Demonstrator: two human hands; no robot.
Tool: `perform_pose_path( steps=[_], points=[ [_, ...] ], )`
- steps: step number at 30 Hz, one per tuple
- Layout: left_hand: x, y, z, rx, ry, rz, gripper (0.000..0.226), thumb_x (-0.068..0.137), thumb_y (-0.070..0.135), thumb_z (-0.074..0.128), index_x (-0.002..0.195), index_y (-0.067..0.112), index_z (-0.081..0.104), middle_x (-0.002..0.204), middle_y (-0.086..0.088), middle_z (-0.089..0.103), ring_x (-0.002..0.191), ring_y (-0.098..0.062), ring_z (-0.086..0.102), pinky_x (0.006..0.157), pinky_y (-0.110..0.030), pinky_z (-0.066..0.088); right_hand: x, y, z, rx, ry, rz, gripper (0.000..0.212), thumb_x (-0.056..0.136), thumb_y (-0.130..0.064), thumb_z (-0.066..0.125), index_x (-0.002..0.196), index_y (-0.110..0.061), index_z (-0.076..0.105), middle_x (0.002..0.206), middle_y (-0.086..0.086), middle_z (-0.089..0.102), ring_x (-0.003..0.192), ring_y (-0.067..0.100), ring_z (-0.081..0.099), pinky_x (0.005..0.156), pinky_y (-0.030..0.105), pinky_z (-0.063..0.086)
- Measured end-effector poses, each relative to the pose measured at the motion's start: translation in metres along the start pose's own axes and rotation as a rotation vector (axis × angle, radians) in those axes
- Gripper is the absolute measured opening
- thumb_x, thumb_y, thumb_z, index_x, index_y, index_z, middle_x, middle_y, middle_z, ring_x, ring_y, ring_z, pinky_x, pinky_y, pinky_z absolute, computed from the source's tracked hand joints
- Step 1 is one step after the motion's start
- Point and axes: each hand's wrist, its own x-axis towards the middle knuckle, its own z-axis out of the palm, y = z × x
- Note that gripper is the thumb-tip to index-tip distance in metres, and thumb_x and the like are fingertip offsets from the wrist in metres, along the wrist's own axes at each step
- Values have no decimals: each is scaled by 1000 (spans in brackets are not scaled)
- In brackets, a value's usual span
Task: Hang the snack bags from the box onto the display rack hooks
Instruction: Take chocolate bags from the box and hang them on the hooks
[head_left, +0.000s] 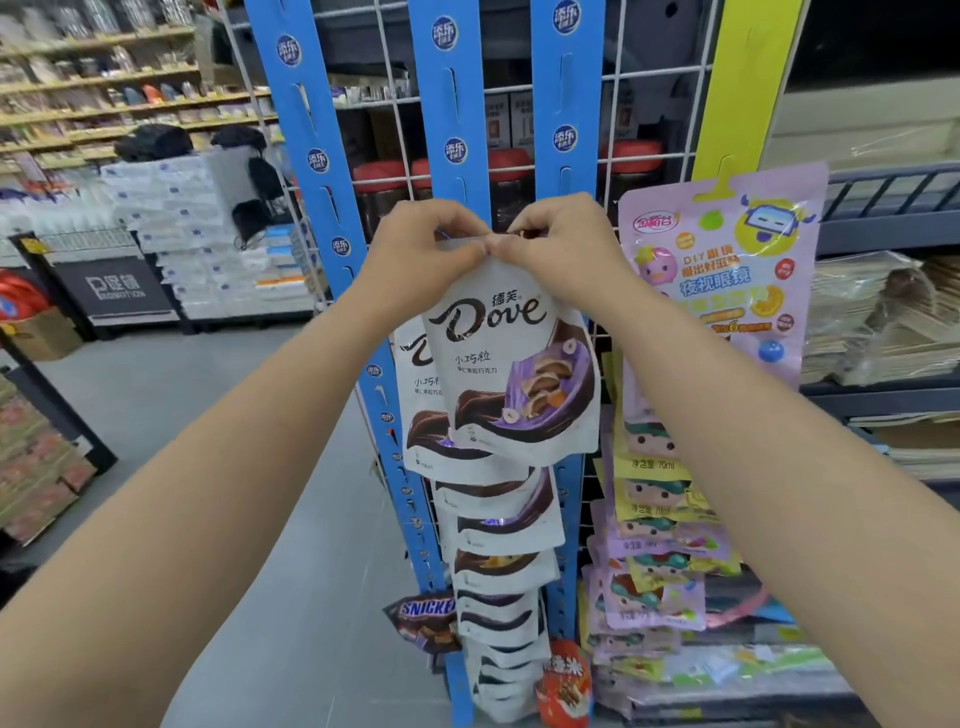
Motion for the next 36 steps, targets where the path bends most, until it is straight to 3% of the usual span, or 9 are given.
perform_pose_path(
  steps=[3,8,11,13,18,22,28,32,36],
  points=[
    [4,-3,-4,11,-17,-7,7,85,22,65,79,26,63,78,16,63,82,-6,63,86,-38,53,1,0,-2,1,-6,-10,32,79,-31,71,78,0,70,65,6,56,62,14,49,59,28,39],
    [7,-7,0,239,239,104,12,87,23,56,90,19,67,83,16,59,89,-14,62,94,-47,44,6,8,-9,-16,109,66,30,74,-41,74,75,-12,65,62,-9,51,58,3,46,56,19,36],
    [12,-12,-2,272,345,72,13,89,22,53,93,18,65,89,15,61,96,-16,61,100,-44,36,11,15,-14,-38,198,97,26,79,-35,71,66,-21,53,65,-11,50,60,1,45,54,12,36],
    [17,-15,-3,252,364,52,14,90,22,52,94,18,65,96,9,67,98,-17,60,101,-44,34,15,14,-14,1,201,76,29,83,-26,68,63,-22,48,71,-2,57,61,5,51,57,17,43],
    [33,-12,-4,329,288,44,22,95,22,47,110,20,63,111,4,66,111,-19,54,102,-37,25,24,7,-13,83,234,59,31,88,-18,62,66,-19,40,60,1,56,33,4,54,33,13,35],
    [41,-7,-4,436,221,3,24,97,19,40,110,20,60,112,0,64,111,-22,52,97,-36,23,29,5,-12,107,268,50,30,89,-16,61,67,-18,40,59,-1,56,33,4,55,35,19,39],
    [47,0,-9,399,160,-83,12,91,22,40,88,20,52,88,4,55,86,-16,45,96,-35,23,34,4,-9,110,288,37,30,89,-15,61,66,-19,41,59,0,56,36,6,57,35,20,41],
    [54,1,-14,406,39,-223,21,93,26,39,86,17,57,82,-3,54,81,-23,46,83,-36,20,39,4,-8,102,311,19,30,88,-16,61,65,-19,42,57,-1,54,36,5,57,42,27,46],
    [57,1,-18,94,7,-396,22,91,28,51,73,19,62,77,-2,58,91,-29,58,91,-43,44,45,3,-5,77,329,3,31,85,-18,65,62,-22,43,59,-1,54,53,18,65,58,38,53]
  ],
)
